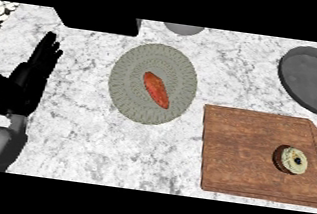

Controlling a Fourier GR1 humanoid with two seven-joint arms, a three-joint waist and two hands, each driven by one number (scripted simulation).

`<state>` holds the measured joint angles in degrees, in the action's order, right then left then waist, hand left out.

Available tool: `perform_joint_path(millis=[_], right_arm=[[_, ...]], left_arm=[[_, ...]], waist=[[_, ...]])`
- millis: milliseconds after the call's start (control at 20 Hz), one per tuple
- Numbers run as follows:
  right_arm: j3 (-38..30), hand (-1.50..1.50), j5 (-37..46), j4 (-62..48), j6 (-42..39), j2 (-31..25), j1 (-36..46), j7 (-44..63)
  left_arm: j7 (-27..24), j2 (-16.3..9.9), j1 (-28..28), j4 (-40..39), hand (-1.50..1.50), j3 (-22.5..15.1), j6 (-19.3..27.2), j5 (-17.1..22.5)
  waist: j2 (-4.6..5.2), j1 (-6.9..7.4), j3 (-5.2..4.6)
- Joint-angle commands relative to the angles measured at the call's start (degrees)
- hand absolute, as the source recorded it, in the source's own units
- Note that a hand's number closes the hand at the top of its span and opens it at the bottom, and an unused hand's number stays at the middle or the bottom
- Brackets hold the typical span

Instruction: Pick the cupcake from the cutting board and place it in the pan

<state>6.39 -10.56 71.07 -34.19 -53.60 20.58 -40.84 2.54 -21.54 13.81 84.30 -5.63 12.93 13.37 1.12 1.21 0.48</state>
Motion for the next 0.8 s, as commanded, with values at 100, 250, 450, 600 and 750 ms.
perform_joint_path(millis=[100, 250, 450, 600, 750], right_arm=[[1.73, -1.50, 9.58, -0.12, -8.16, -12.54, 2.64, -16.04], [3.70, -1.50, 12.37, -2.12, -6.10, -15.17, 4.70, -18.97], [5.95, -1.50, 13.14, -2.51, -3.50, -16.43, 6.09, -22.58], [7.77, -1.50, 15.22, -4.02, 0.95, -15.07, 8.06, -24.03], [10.22, -1.50, 14.31, -1.97, -0.27, -15.10, 9.53, -22.30]], left_arm=[[-0.08, 0.50, -0.04, -0.03, 0.00, -0.81, 0.01, -0.81], [-0.61, 0.02, 1.06, -1.14, 0.00, -0.28, -0.90, -0.77], [-0.30, 0.70, 2.13, -2.12, 0.00, -0.11, -0.51, -1.06], [1.32, 1.46, 1.58, -0.44, 0.00, -2.05, 0.50, -2.68], [-1.43, 1.44, 1.65, -3.09, 0.00, -0.09, -0.45, -1.87]], waist=[[-0.30, 0.89, -0.15], [0.01, 1.73, -0.25], [-0.17, 1.25, -0.32], [-0.31, 1.74, -0.30], [-0.39, 1.13, -0.45]])
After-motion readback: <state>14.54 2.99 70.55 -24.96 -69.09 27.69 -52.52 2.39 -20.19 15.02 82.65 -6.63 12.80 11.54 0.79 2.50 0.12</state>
